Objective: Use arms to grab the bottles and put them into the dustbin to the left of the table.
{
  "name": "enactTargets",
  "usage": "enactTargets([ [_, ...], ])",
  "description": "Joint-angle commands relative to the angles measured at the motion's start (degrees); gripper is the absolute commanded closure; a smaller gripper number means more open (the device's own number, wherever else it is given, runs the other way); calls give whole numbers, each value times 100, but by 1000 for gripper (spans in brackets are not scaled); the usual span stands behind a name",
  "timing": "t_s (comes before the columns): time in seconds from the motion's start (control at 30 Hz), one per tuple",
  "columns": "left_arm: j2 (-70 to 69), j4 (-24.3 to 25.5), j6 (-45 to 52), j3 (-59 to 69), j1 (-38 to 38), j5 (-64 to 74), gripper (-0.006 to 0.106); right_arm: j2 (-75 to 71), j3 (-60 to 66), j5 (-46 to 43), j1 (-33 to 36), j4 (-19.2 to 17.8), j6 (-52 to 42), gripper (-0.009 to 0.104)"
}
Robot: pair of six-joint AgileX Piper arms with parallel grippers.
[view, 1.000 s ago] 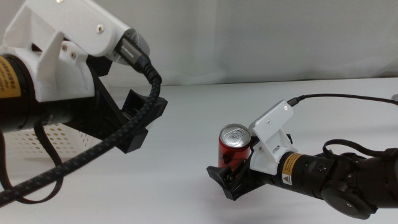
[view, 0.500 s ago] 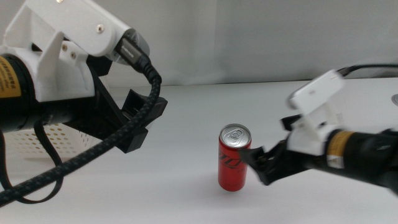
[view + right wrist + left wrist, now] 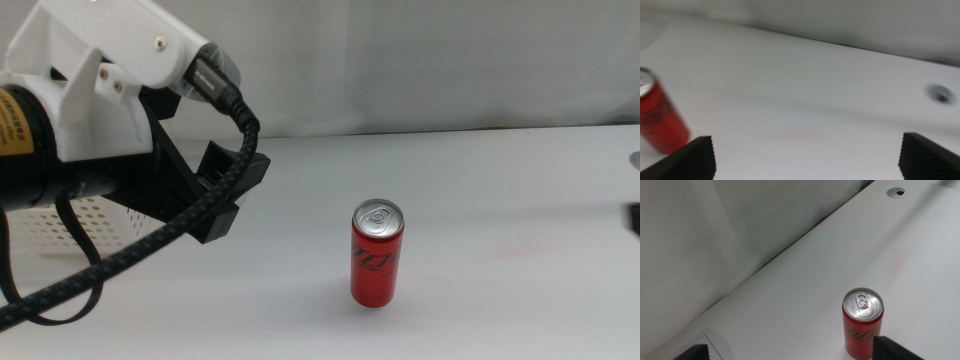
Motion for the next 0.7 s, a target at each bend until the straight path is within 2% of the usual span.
enactTargets([
  [0.0, 16, -14, -24, 35, -20, -92, 16, -660, 101, 669, -245, -36, 95, -8],
  [0.07, 16, -14, -24, 35, -20, -92, 16, -1306, 404, 721, -267, -22, 466, -8],
  [0.13, 16, -14, -24, 35, -20, -92, 16, -1637, 750, 289, -267, -34, 667, -8],
  [0.3, 16, -38, -24, 35, -20, -92, 16, -1696, 1970, -1670, -256, -209, 724, -8],
  [0.37, 16, -38, -24, 35, -20, -92, 16, -1529, 2360, -2289, -256, -556, 1058, -4],
  [0.4, 16, -38, -24, 35, -20, -81, 16, -1408, 2532, -2493, -256, -825, 1351, 2],
  [0.47, 16, -50, -24, 35, -20, -81, 16, -1175, 2735, -2559, -256, -1305, 1882, 23],
  [0.5, 16, -50, -24, 35, -20, -81, 16, -1048, 2804, -2533, -256, -1457, 2007, 41],
  [0.57, 16, -50, -10, 35, -20, -30, 15, -838, 2901, -2682, -256, -1642, 2019, 85],
  [0.6, 16, -88, -10, 35, -20, -1, 16, -760, 2928, -2819, -256, -1735, 2033, 98],
  [0.67, 16, -201, 45, 76, -20, 57, 16, -679, 2969, -3047, -256, -1975, 2033, 98],
])
